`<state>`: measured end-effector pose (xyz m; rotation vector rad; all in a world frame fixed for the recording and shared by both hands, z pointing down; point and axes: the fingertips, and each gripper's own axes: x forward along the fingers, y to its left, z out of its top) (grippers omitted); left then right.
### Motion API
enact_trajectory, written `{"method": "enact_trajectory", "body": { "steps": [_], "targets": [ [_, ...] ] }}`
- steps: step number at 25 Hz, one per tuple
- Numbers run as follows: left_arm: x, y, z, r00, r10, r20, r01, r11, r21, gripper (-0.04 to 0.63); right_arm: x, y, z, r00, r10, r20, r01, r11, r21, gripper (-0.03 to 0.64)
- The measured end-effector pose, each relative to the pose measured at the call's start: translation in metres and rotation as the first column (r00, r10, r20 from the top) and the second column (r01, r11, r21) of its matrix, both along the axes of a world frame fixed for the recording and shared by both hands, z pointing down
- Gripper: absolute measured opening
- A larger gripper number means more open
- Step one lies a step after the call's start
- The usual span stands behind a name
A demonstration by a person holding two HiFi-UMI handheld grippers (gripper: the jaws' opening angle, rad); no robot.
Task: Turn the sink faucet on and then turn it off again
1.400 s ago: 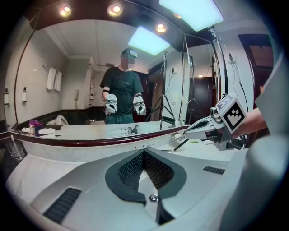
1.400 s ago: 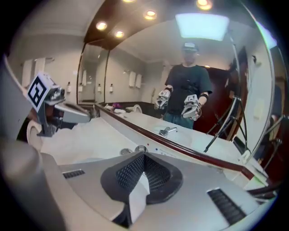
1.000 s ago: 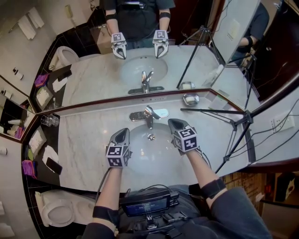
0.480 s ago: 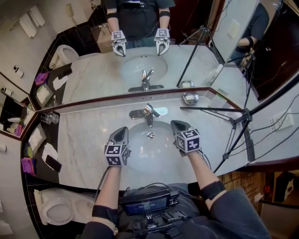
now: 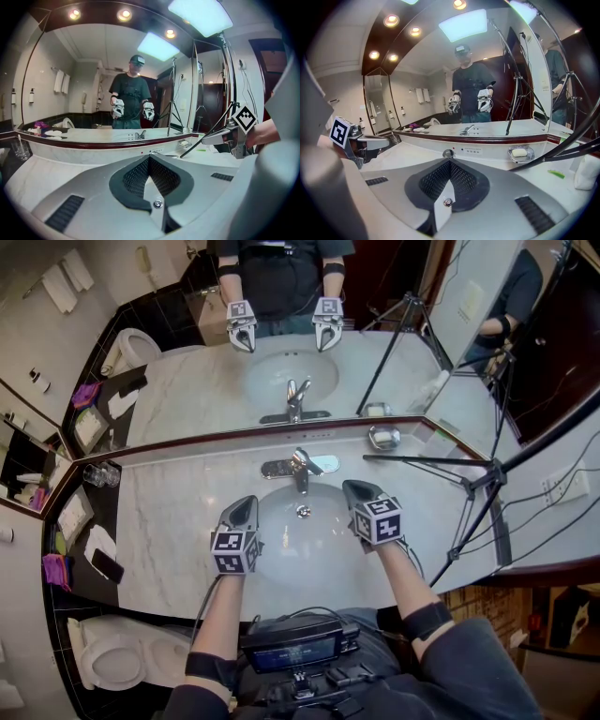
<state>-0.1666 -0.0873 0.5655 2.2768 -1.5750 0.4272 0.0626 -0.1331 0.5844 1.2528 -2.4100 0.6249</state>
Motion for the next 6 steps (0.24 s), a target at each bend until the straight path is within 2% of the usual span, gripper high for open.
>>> {"method": "enact_trajectory", "body": {
  "steps": [6],
  "targets": [
    [-0.0017, 0.0037, -0.0005, 1.000, 0.001, -0.001, -0.001, 1.000, -0.002, 0.003, -0.0011, 0.0034, 0.0021, 1.000, -0.003, -0.010, 0.003, 1.000, -0.003, 0.014]
  ]
}}
